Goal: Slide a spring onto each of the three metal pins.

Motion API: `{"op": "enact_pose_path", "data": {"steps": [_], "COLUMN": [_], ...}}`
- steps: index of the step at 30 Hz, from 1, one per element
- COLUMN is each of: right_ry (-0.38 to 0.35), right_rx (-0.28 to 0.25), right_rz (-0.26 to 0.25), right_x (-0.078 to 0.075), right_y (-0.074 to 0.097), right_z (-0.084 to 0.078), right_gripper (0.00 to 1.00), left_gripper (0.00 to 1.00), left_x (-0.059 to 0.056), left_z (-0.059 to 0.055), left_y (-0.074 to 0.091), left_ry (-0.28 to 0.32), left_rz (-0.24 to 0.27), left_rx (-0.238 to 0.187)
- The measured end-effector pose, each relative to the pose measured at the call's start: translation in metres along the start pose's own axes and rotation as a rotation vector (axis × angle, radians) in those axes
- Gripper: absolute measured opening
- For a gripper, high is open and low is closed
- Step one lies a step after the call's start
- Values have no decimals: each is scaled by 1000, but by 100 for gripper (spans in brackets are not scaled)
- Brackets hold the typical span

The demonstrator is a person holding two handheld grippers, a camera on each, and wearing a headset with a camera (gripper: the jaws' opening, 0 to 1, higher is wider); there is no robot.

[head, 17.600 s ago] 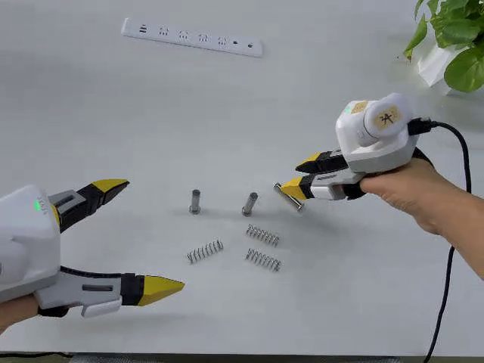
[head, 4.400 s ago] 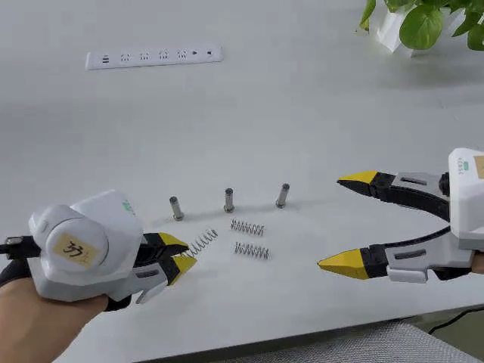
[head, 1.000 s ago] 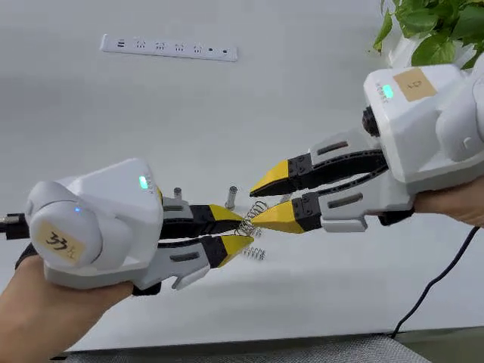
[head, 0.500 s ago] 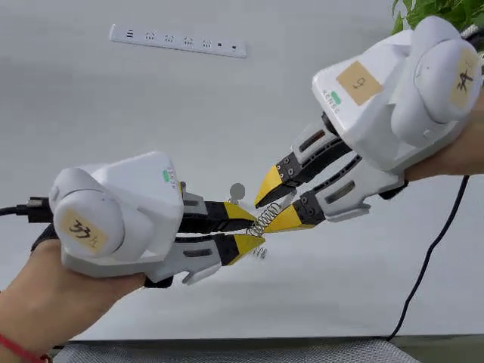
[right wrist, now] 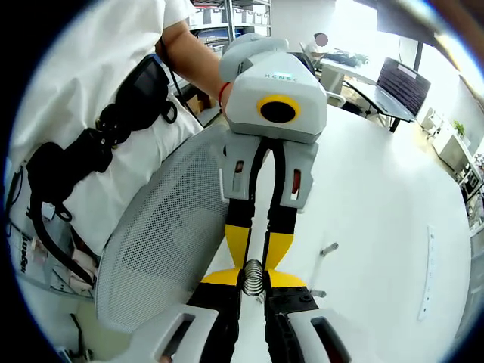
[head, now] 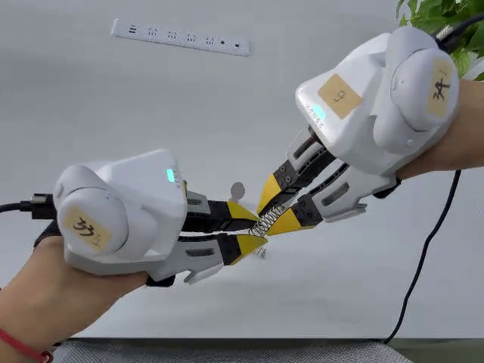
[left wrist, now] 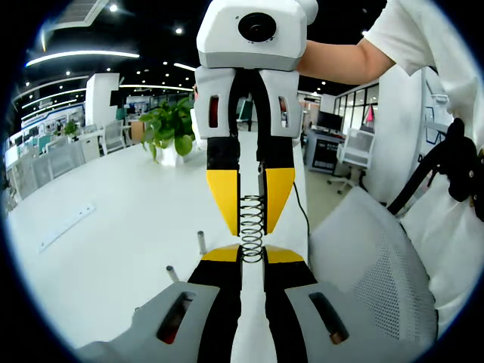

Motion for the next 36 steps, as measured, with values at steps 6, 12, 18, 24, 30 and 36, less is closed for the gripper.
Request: {"op": "enact_pose_path", "data": {"steps": [6,12,18,24,30,36], "right_ry": [-1,-4,-8,-12,-23,-42], "right_rx": [10,22,28,30,23,21], "right_rz": [5,4,4,7,-4,-29], "right_x": [1,0,-1,0,-2,-6], "right_y": [0,0,-2,-3,-2,1], "right_z": [0,1,3,5,7,7], "right_gripper": [7,7,7,7,7,7], "left_gripper": [6,7,7,7,7,10], "left_x": [0,0,0,-1,1,8], "left_z": [-1,-1,-3,-5,-9,-17], "left_y": [0,1,2,4,8,20], "left_ry": [0,-2,-17,-12,-6,28], "left_rz": [-3,-1,7,8,23,67], "left_rx": [-5,-9,-11,-15,-16,-28]}}
Point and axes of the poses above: the centre of the closed fingertips' face, and the gripper's own axes: y roughly backward along the fingers, x roughly to its left, z roughly out of its top, the point moved 8 cm from there along y, roughly backward along the fingers, and after that the axes turned 5 degrees about x, right-handed, at the moved point
